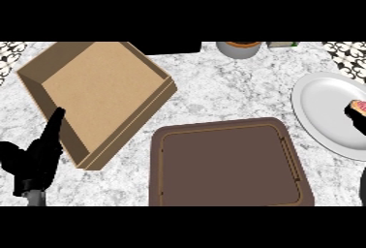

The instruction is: Pick the cupcake from the tray and place it in the plate

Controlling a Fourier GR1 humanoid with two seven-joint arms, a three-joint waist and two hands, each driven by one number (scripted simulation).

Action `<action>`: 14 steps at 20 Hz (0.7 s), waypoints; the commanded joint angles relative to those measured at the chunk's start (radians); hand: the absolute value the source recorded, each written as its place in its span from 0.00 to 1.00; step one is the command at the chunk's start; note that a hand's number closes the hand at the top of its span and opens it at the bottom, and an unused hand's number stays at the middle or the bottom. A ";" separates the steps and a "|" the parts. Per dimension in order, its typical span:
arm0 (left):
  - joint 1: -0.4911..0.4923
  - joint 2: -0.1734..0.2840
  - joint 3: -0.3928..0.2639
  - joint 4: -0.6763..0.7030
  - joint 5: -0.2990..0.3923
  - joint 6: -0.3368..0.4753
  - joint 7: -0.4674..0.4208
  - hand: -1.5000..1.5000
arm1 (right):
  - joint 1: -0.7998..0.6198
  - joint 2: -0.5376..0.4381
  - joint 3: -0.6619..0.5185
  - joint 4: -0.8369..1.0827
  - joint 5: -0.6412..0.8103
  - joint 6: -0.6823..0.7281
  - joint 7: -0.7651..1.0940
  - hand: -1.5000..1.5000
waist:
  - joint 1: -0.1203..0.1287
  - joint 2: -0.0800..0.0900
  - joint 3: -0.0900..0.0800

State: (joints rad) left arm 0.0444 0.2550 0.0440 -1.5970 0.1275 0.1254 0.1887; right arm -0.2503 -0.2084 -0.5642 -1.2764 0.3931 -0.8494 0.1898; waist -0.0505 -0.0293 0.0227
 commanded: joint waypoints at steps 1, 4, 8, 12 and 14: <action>0.070 -0.092 -0.096 0.081 0.029 -0.047 0.026 0.50 | 0.133 0.061 0.023 -0.132 -0.092 0.082 -0.074 0.00 | -0.013 0.019 -0.023; 0.025 -0.081 -0.083 0.089 0.029 -0.046 0.057 0.50 | 0.233 0.101 0.047 -0.173 -0.103 0.120 -0.110 0.00 | -0.013 0.025 -0.023; 0.013 -0.101 -0.117 0.059 0.010 -0.045 0.080 0.50 | 0.331 0.154 0.098 -0.241 -0.066 0.131 -0.125 0.00 | -0.002 0.026 -0.024; 0.022 -0.118 -0.110 0.097 0.003 -0.049 0.039 0.50 | 0.409 0.206 0.156 -0.319 -0.042 0.098 -0.102 0.00 | 0.003 0.030 -0.026; 0.057 -0.126 -0.114 0.077 -0.003 -0.053 0.015 0.50 | 0.462 0.207 0.214 -0.341 -0.049 0.049 -0.100 0.00 | 0.013 0.027 -0.025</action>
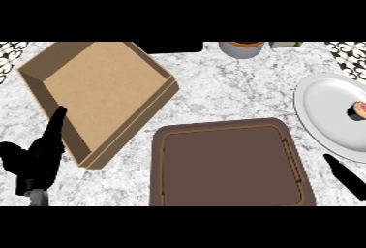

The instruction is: Pick the cupcake from the tray and place it in the plate

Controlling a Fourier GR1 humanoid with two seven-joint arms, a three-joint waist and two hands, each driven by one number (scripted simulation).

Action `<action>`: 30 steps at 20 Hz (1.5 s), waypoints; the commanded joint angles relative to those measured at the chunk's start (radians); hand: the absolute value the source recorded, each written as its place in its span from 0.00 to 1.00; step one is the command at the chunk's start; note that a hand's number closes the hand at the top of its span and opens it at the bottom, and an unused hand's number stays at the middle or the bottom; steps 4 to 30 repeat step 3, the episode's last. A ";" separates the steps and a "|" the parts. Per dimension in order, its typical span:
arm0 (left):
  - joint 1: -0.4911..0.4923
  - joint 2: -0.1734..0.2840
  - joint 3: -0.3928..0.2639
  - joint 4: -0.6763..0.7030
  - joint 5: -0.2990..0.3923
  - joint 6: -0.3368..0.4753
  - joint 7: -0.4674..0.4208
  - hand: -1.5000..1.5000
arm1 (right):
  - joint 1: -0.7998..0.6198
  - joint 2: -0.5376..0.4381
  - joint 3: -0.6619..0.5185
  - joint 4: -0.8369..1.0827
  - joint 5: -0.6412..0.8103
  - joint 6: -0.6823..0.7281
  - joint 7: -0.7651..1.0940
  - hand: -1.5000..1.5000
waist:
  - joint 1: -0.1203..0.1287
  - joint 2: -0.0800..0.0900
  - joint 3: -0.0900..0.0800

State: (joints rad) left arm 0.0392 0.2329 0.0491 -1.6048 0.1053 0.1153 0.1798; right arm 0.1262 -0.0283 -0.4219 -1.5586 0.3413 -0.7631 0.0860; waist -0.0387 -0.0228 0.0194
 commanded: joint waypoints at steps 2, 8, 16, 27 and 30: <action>0.069 -0.109 -0.123 0.090 0.015 -0.047 0.029 0.50 | 0.114 0.027 0.041 -0.072 -0.015 -0.013 -0.014 0.00 | 0.002 0.022 -0.021; 0.003 -0.093 -0.112 0.107 0.018 -0.050 0.060 0.50 | 0.100 0.027 0.060 -0.067 -0.014 -0.033 -0.008 0.00 | 0.001 0.025 -0.020; 0.003 -0.093 -0.112 0.107 0.018 -0.050 0.060 0.50 | 0.100 0.027 0.060 -0.067 -0.014 -0.033 -0.008 0.00 | 0.001 0.025 -0.020; 0.003 -0.093 -0.112 0.107 0.018 -0.050 0.060 0.50 | 0.100 0.027 0.060 -0.067 -0.014 -0.033 -0.008 0.00 | 0.001 0.025 -0.020; 0.003 -0.093 -0.112 0.107 0.018 -0.050 0.060 0.50 | 0.100 0.027 0.060 -0.067 -0.014 -0.033 -0.008 0.00 | 0.001 0.025 -0.020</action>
